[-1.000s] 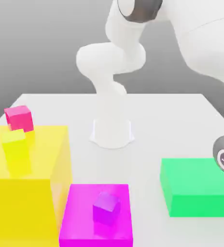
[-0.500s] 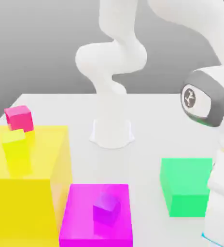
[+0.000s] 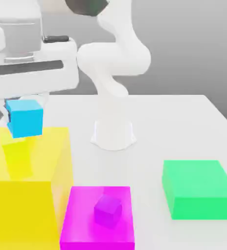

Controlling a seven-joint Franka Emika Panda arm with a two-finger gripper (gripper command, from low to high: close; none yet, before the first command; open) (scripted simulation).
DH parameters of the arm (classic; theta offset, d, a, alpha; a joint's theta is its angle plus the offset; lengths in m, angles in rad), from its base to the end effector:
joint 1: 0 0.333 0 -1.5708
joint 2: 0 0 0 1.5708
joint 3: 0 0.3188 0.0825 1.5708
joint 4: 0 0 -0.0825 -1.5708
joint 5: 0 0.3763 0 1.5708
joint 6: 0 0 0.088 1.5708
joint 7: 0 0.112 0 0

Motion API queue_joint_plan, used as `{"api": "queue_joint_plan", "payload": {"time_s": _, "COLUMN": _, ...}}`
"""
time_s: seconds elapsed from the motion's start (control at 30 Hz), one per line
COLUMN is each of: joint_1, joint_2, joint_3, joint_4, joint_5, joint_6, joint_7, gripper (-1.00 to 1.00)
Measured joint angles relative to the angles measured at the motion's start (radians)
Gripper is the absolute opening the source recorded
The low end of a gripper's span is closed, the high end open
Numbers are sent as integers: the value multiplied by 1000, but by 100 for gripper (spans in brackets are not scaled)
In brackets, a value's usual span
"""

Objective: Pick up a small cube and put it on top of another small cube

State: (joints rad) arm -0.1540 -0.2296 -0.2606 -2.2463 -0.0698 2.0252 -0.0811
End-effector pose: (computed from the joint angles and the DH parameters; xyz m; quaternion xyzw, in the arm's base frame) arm 0.4294 -0.1984 0.4592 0.9890 -0.1477 0.0004 0.0022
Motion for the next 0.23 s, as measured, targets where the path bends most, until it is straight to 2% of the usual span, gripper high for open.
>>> {"api": "queue_joint_plan", "payload": {"time_s": 0.1, "joint_1": -11, "joint_2": 23, "joint_3": -21, "joint_4": -72, "joint_5": 7, "joint_6": 92, "joint_7": -18, "gripper": -100}}
{"api": "queue_joint_plan", "payload": {"time_s": 0.13, "joint_1": -13, "joint_2": 35, "joint_3": -24, "joint_4": -94, "joint_5": 9, "joint_6": 125, "joint_7": -21, "gripper": 100}}
{"api": "queue_joint_plan", "payload": {"time_s": 0.23, "joint_1": -13, "joint_2": 35, "joint_3": -24, "joint_4": -94, "joint_5": 9, "joint_6": 125, "joint_7": -21, "gripper": 100}}
